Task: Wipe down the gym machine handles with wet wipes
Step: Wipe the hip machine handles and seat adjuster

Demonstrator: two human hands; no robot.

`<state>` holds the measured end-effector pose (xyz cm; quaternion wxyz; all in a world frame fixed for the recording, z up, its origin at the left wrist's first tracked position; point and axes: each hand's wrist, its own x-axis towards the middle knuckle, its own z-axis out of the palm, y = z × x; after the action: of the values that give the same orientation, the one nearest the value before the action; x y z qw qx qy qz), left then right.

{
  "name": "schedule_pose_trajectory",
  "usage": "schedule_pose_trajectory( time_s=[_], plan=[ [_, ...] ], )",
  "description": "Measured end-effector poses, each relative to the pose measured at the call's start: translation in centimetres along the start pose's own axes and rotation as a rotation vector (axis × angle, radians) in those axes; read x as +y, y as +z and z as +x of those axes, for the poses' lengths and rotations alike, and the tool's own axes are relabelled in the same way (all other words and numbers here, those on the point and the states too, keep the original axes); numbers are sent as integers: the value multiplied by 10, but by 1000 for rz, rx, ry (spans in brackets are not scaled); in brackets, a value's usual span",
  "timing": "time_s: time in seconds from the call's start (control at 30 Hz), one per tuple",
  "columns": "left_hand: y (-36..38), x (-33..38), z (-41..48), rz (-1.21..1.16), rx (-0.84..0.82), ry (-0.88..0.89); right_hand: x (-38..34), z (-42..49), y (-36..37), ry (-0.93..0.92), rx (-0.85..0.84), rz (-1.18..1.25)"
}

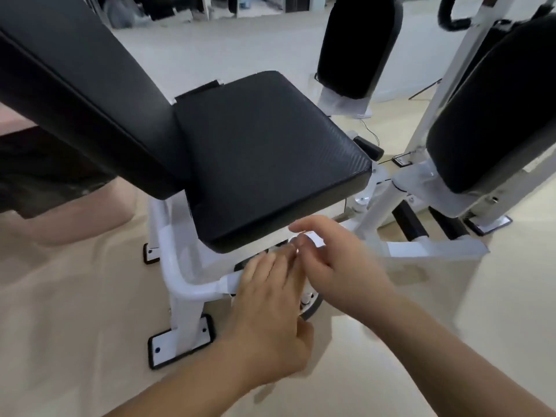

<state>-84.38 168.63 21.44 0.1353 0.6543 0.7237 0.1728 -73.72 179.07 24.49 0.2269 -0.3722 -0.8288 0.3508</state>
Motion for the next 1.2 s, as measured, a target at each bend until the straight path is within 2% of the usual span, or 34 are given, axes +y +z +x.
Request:
schedule_pose_trajectory(
  time_s=[0.07,0.1,0.17,0.23,0.33,0.4,0.47,0.53,0.57,0.63,0.73,0.77,0.83,0.87,0.93,1.0,1.03,1.1,1.2],
  plan=[
    [-17,-15,-6,-286,72,35,-9,14,9,-74,-107,-172],
    [-23,-25,-3,-316,167,53,-11,20,7,-77,-182,-284],
    [-35,-63,-12,-72,395,48,-28,26,15,-91,-397,-551],
    [-34,-96,-9,179,383,16,-35,32,13,-100,-576,-698],
    [-22,-130,-19,246,356,-56,-51,32,16,-70,-752,-729],
    [-13,-133,-21,241,470,-29,-53,30,26,-100,-765,-860],
    [-10,-133,-19,234,572,-4,-48,32,44,-192,-637,-986],
    [-6,-136,-17,196,622,5,-42,35,60,-235,-539,-1020],
    [-2,-139,-16,156,645,2,-41,38,64,-213,-558,-1007],
    [1,-142,-16,75,677,-27,-48,50,66,-79,-716,-924],
    [4,-143,-13,79,733,-22,-59,67,71,185,-1049,-773],
    [4,-142,-13,86,749,-24,-63,70,74,225,-1096,-744],
    [7,-141,-14,82,786,-39,-62,70,79,183,-1038,-743],
    [8,-139,-13,70,795,-56,-59,66,80,115,-931,-764],
    [9,-136,-14,49,785,-90,-49,42,84,-109,-562,-842],
    [10,-134,-15,63,795,-102,-28,14,96,-406,-88,-939],
    [10,-133,-16,69,803,-97,-18,2,101,-495,73,-919],
    [10,-133,-16,58,806,-92,-1,-16,111,-527,188,-855],
    [13,-134,-16,9,816,-93,14,-37,107,-513,73,-907]
  ],
)
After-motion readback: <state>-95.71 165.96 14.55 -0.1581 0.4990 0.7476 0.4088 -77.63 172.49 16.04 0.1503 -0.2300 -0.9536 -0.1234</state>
